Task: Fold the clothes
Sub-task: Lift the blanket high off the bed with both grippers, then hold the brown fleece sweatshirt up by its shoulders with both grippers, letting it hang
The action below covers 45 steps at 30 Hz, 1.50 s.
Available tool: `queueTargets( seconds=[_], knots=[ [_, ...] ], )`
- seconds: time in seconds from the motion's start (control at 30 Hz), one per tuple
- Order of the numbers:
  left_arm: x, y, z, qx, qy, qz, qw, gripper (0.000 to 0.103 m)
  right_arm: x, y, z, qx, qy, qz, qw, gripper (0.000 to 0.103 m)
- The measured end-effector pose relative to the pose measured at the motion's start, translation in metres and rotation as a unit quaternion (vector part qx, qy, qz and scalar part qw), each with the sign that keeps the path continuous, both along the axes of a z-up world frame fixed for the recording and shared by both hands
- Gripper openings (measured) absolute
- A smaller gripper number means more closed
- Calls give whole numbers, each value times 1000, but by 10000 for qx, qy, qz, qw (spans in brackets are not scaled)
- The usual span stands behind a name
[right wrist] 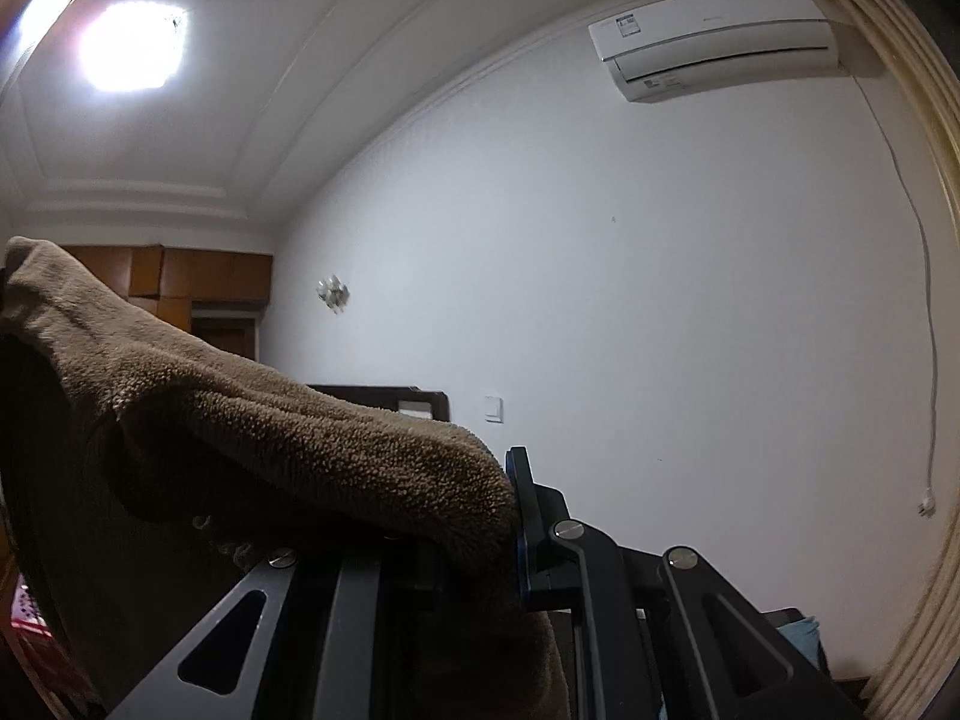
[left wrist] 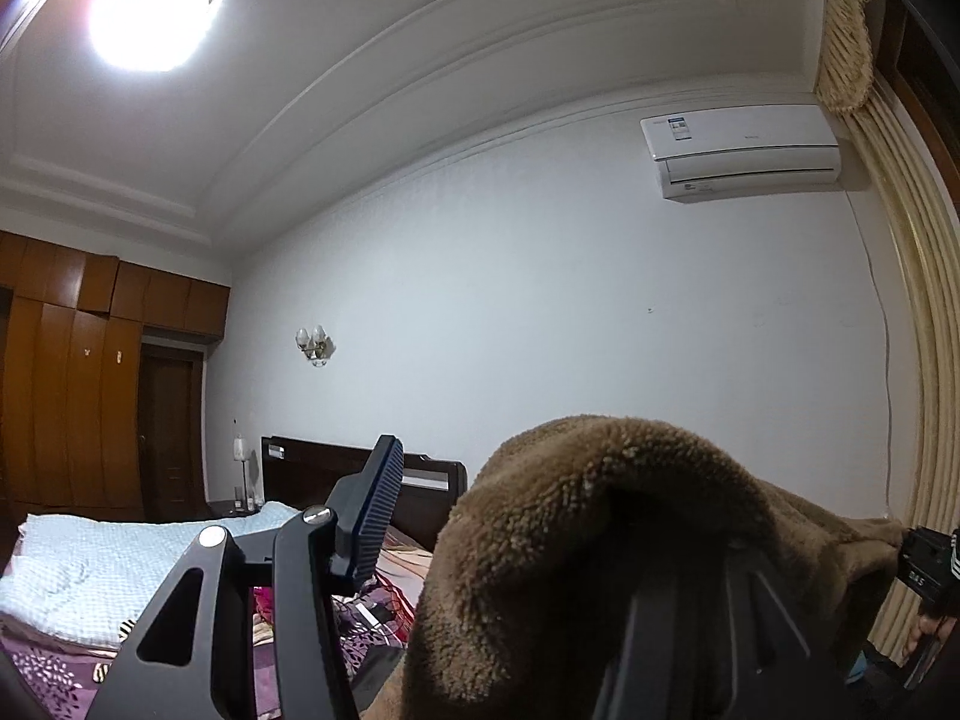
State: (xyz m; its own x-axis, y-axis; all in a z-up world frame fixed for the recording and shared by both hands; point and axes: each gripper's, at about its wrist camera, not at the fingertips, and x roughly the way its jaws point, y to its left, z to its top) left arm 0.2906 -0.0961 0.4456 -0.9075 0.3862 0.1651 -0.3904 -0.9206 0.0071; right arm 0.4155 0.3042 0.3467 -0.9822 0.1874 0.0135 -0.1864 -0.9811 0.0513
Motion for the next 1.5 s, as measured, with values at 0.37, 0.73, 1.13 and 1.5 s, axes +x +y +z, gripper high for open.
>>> queueTargets(
  seconds=[0.37,0.73,1.13,1.5],
  knots=[
    [6,18,48,-157,387,-123,9991,55,4,-20,-59,-256,-455,1903,9803,36],
    [8,62,84,-824,695,-40,9942,55,-4,-77,-113,-184,-1059,3362,9356,59],
    [0,44,92,-695,617,-182,9955,55,12,-65,-109,-418,-886,4002,9112,61],
    [-3,34,94,-576,537,-316,9964,55,-34,-26,-93,-908,-738,4090,9050,65]
  ],
)
